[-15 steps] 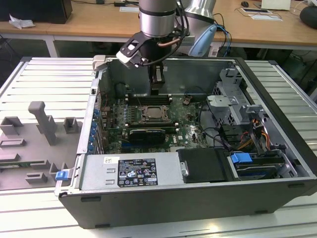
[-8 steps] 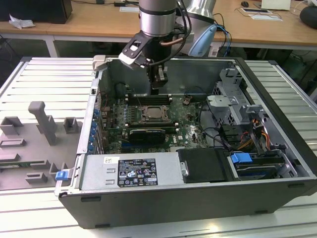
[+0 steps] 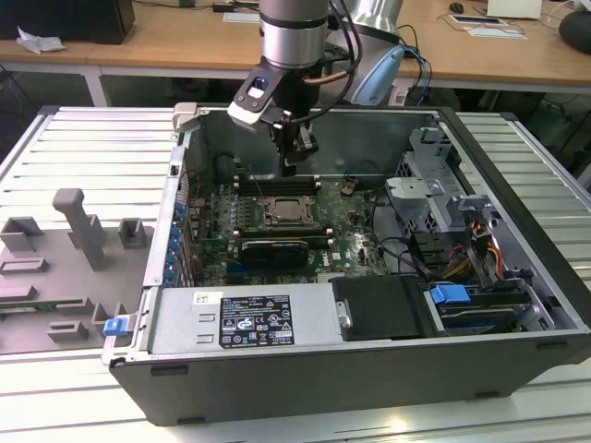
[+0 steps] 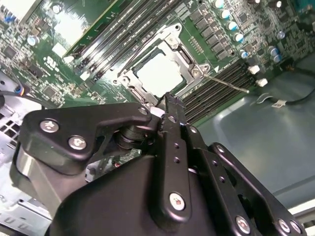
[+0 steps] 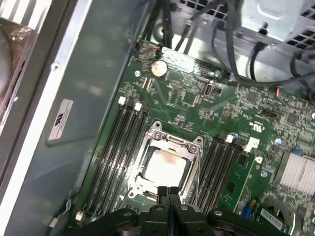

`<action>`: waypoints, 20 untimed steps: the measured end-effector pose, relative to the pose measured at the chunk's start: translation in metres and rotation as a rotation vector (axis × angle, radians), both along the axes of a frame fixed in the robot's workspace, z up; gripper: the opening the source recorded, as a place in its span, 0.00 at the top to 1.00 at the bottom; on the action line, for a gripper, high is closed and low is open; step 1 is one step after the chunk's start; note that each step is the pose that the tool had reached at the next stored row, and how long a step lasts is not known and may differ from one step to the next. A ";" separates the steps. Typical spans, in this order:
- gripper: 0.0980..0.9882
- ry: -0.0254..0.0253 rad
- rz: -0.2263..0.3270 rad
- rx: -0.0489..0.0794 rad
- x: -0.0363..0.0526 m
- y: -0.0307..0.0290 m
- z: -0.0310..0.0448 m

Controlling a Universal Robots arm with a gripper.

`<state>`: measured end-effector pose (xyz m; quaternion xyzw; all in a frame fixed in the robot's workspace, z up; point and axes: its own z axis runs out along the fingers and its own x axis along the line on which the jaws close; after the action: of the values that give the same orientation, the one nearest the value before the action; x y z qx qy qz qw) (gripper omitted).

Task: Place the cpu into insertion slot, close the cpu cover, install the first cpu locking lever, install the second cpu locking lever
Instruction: 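Install the first cpu locking lever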

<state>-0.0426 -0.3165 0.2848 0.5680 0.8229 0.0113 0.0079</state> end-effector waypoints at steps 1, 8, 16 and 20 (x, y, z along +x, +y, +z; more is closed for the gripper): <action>0.99 0.0000 0.025 0.000 0.0000 0.0000 0.0000; 0.99 0.0000 0.139 0.000 0.0000 0.0000 0.0000; 0.99 -0.0001 0.242 0.000 0.0000 0.0000 0.0000; 0.99 0.0000 0.289 0.000 0.0000 0.0000 0.0000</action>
<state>-0.0426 -0.3165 0.2848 0.4437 0.8961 0.0124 0.0062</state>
